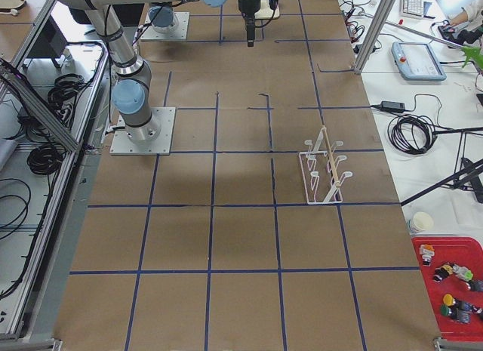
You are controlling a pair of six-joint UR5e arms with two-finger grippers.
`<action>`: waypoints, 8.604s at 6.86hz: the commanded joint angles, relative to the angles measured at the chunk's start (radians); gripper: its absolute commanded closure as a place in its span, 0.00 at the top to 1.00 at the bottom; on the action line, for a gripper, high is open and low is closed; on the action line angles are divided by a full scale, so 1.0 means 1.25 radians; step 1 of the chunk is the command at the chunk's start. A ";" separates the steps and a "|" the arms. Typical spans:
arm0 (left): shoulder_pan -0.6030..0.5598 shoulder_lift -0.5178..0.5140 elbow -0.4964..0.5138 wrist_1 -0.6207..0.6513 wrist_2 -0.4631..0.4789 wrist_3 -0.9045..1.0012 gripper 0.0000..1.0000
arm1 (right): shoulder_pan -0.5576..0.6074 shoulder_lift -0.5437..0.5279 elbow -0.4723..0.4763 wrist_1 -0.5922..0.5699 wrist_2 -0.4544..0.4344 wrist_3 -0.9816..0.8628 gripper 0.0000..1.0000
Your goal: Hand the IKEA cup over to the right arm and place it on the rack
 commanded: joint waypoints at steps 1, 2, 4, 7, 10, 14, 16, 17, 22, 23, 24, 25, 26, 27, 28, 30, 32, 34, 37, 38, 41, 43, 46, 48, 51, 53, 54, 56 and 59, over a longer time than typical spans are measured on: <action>0.000 0.008 -0.079 0.147 -0.104 0.045 0.00 | 0.000 0.000 -0.001 0.000 0.001 -0.001 1.00; -0.002 0.013 -0.125 0.239 -0.141 0.076 0.00 | 0.000 0.000 -0.001 0.000 -0.001 -0.001 1.00; 0.000 0.035 -0.202 0.364 -0.221 0.146 0.00 | 0.000 0.000 0.001 0.000 0.001 -0.002 1.00; 0.001 0.035 -0.303 0.593 -0.443 0.189 0.00 | 0.000 0.001 0.013 -0.089 0.012 0.009 1.00; 0.003 0.018 -0.362 0.746 -0.652 0.199 0.00 | -0.053 0.049 0.031 -0.233 0.244 0.013 1.00; 0.001 -0.002 -0.459 0.973 -0.796 0.222 0.00 | -0.120 0.097 0.114 -0.410 0.531 0.243 0.99; -0.002 -0.034 -0.471 1.060 -0.825 0.222 0.00 | -0.122 0.082 0.240 -0.752 0.558 0.544 0.99; -0.019 -0.036 -0.471 1.059 -0.828 0.209 0.00 | -0.123 0.086 0.248 -0.835 0.599 0.648 0.99; -0.063 -0.038 -0.470 1.055 -0.815 0.125 0.00 | -0.117 0.115 0.375 -1.381 0.620 0.952 0.98; -0.063 -0.036 -0.470 1.056 -0.815 0.125 0.00 | -0.117 0.130 0.387 -1.477 0.619 1.010 0.98; -0.063 -0.036 -0.470 1.057 -0.815 0.125 0.00 | -0.117 0.136 0.411 -1.533 0.611 1.030 0.98; -0.064 -0.035 -0.470 1.057 -0.815 0.123 0.00 | -0.117 0.159 0.429 -1.579 0.611 1.029 0.99; -0.064 -0.035 -0.470 1.057 -0.815 0.122 0.00 | -0.109 0.189 0.427 -1.606 0.614 1.028 0.99; -0.064 -0.036 -0.470 1.057 -0.815 0.122 0.00 | -0.090 0.212 0.431 -1.602 0.609 1.030 1.00; -0.064 -0.036 -0.470 1.057 -0.815 0.122 0.00 | -0.084 0.214 0.422 -1.604 0.608 1.029 1.00; -0.064 -0.036 -0.470 1.059 -0.815 0.122 0.00 | -0.082 0.215 0.421 -1.602 0.557 1.032 1.00; -0.064 -0.036 -0.470 1.059 -0.815 0.122 0.00 | -0.040 0.212 0.420 -1.608 0.502 1.137 0.98; -0.064 -0.035 -0.470 1.060 -0.815 0.122 0.00 | 0.011 0.215 0.422 -1.667 0.383 1.214 0.99; -0.064 -0.033 -0.470 1.060 -0.815 0.121 0.00 | 0.055 0.217 0.422 -1.698 0.263 1.216 0.98; -0.064 -0.034 -0.470 1.060 -0.815 0.121 0.00 | 0.066 0.226 0.422 -1.700 0.238 1.217 0.98; -0.064 -0.033 -0.470 1.063 -0.815 0.106 0.00 | 0.134 0.276 0.383 -1.732 0.191 1.261 0.98; -0.065 -0.036 -0.470 1.066 -0.815 0.106 0.00 | 0.155 0.288 0.374 -1.732 0.181 1.265 0.98; -0.064 -0.036 -0.470 1.066 -0.815 0.106 0.00 | 0.163 0.313 0.334 -1.732 0.181 1.289 0.99; -0.065 -0.036 -0.470 1.066 -0.815 0.106 0.00 | 0.177 0.335 0.320 -1.732 0.180 1.290 0.99; -0.065 -0.038 -0.470 1.066 -0.815 0.106 0.00 | 0.193 0.344 0.314 -1.730 0.164 1.292 0.99; -0.065 -0.038 -0.470 1.066 -0.815 0.106 0.00 | 0.194 0.338 0.315 -1.725 0.163 1.299 0.98; -0.065 -0.038 -0.469 1.066 -0.815 0.106 0.00 | 0.194 0.336 0.315 -1.725 0.165 1.326 0.98; -0.065 -0.035 -0.469 1.066 -0.815 0.105 0.01 | 0.194 0.337 0.315 -1.725 0.165 1.326 0.90; -0.065 -0.034 -0.469 1.066 -0.815 0.098 0.01 | 0.193 0.339 0.313 -1.725 0.164 1.326 0.84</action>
